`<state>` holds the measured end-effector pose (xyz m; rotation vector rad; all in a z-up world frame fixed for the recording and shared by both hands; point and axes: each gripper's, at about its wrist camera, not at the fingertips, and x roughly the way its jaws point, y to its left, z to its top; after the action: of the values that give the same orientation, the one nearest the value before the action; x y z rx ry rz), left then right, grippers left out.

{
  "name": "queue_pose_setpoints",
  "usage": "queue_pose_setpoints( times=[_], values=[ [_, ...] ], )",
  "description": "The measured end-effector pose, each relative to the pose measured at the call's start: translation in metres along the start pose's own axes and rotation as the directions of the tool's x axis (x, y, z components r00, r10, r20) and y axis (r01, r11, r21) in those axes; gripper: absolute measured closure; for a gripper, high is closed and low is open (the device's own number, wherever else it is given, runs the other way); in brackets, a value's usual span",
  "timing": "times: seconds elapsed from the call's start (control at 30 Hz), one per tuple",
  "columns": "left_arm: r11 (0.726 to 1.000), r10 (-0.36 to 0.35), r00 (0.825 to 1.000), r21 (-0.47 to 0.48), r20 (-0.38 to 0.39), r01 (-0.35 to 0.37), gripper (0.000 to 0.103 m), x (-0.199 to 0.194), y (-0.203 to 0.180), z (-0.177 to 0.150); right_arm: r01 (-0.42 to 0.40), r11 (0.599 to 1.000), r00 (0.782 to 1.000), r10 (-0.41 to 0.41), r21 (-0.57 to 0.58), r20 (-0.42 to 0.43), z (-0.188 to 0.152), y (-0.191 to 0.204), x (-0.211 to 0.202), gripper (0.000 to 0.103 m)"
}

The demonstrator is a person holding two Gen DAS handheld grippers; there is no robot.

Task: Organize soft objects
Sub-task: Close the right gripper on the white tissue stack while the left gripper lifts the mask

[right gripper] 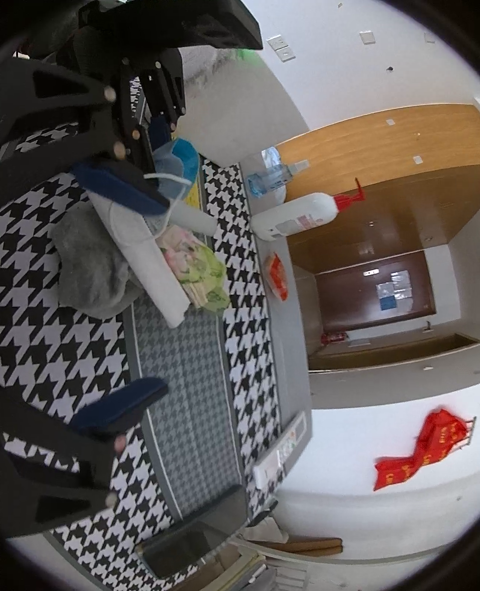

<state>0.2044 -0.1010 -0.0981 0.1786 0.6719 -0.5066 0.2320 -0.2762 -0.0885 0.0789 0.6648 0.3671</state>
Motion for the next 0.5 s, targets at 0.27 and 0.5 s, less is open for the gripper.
queue_pose_setpoints(
  times=[0.27, 0.5],
  values=[
    [1.0, 0.003, 0.999, -0.02, 0.034, -0.002, 0.083, -0.009, 0.004, -0.002, -0.029, 0.998, 0.996, 0.034, 0.053, -0.088, 0.0, -0.005, 0.022, 0.044],
    [0.999, 0.012, 0.999, -0.03, 0.052, -0.01, 0.083, -0.016, 0.006, -0.004, -0.068, 0.992, 0.986, 0.084, 0.109, -0.144, 0.0, -0.011, 0.035, 0.06]
  ],
)
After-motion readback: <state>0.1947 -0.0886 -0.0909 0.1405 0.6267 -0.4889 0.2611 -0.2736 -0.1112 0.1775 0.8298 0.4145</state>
